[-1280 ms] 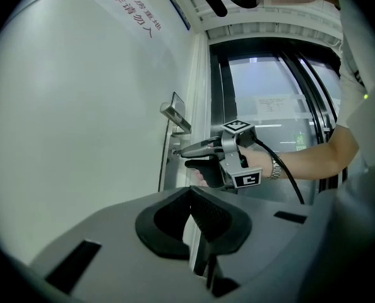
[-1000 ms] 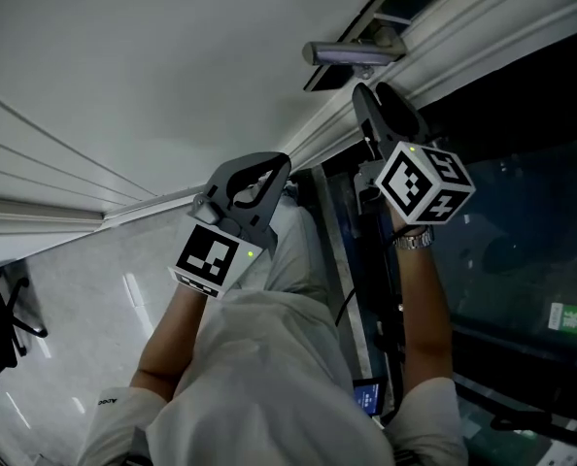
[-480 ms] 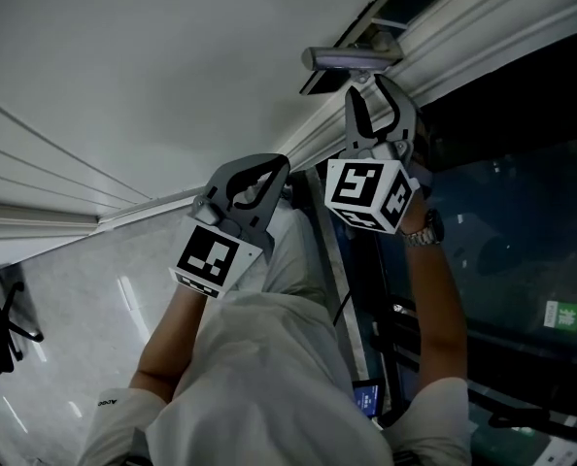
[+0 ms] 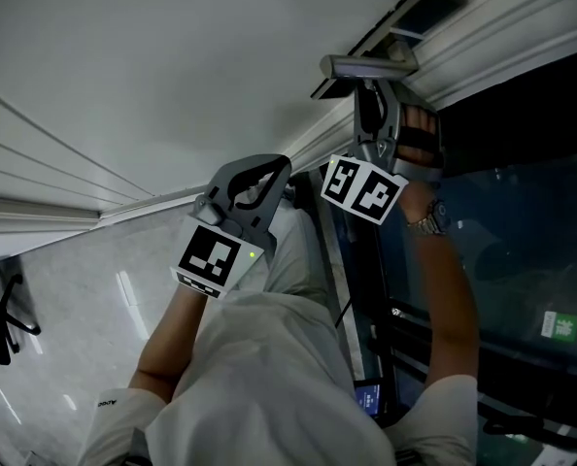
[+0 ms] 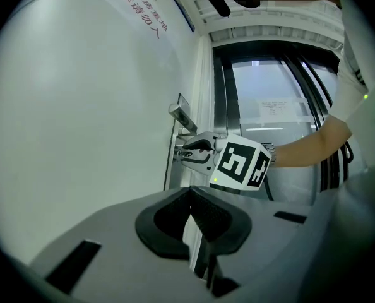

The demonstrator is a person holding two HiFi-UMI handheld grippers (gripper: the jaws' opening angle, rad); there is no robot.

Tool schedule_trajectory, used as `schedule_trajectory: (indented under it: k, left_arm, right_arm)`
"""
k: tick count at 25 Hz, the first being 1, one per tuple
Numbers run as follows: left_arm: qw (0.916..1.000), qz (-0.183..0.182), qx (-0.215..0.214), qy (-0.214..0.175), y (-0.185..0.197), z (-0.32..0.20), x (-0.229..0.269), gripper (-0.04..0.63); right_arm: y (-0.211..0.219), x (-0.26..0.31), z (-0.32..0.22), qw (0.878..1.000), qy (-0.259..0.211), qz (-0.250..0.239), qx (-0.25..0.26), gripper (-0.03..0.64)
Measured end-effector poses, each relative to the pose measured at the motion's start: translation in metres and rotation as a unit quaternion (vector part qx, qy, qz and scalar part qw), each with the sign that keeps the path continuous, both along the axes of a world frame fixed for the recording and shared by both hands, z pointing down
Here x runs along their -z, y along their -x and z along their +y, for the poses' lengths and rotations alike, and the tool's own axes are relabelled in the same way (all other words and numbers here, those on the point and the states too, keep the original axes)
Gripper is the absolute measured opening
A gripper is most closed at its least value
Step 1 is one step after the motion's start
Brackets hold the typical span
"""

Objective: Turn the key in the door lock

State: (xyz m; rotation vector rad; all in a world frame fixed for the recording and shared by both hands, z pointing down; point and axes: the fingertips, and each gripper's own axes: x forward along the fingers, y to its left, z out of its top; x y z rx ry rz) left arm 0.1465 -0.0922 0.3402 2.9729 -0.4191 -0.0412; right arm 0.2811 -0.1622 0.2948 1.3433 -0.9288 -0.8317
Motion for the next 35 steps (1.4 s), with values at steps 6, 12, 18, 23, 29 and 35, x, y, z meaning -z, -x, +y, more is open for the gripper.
schedule_trajectory:
  k: [6,12,18,23,29,35]
  left_arm:
    - [1.0,-0.004,0.003,0.004,0.0,-0.007,-0.004,0.005]
    - [1.0,-0.004,0.005,0.004,0.001,-0.011,-0.003,0.006]
    - [0.9999,-0.008,0.012,0.007,0.007,-0.015,-0.006,0.006]
    - [0.9997,-0.016,0.019,0.003,0.017,-0.018,-0.008,0.005]
    - [0.9985,-0.024,0.048,0.007,0.042,-0.026,-0.012,0.006]
    - [0.9961,-0.031,0.083,-0.003,0.07,-0.029,-0.011,0.005]
  right_arm:
    - [0.0,0.002,-0.002,1.0,-0.016,-0.016,0.005,0.072]
    - [0.002,0.009,-0.002,0.979,-0.063,-0.192,0.013,0.072]
    - [0.001,0.013,-0.002,0.962,-0.091,-0.257,0.016,0.083]
    - [0.001,0.012,-0.002,0.975,-0.095,-0.202,0.016,0.097]
    - [0.037,0.027,0.013,0.952,-0.15,-0.258,0.065,0.097]
    - [0.097,0.019,0.028,0.863,-0.173,-0.458,0.126,0.028]
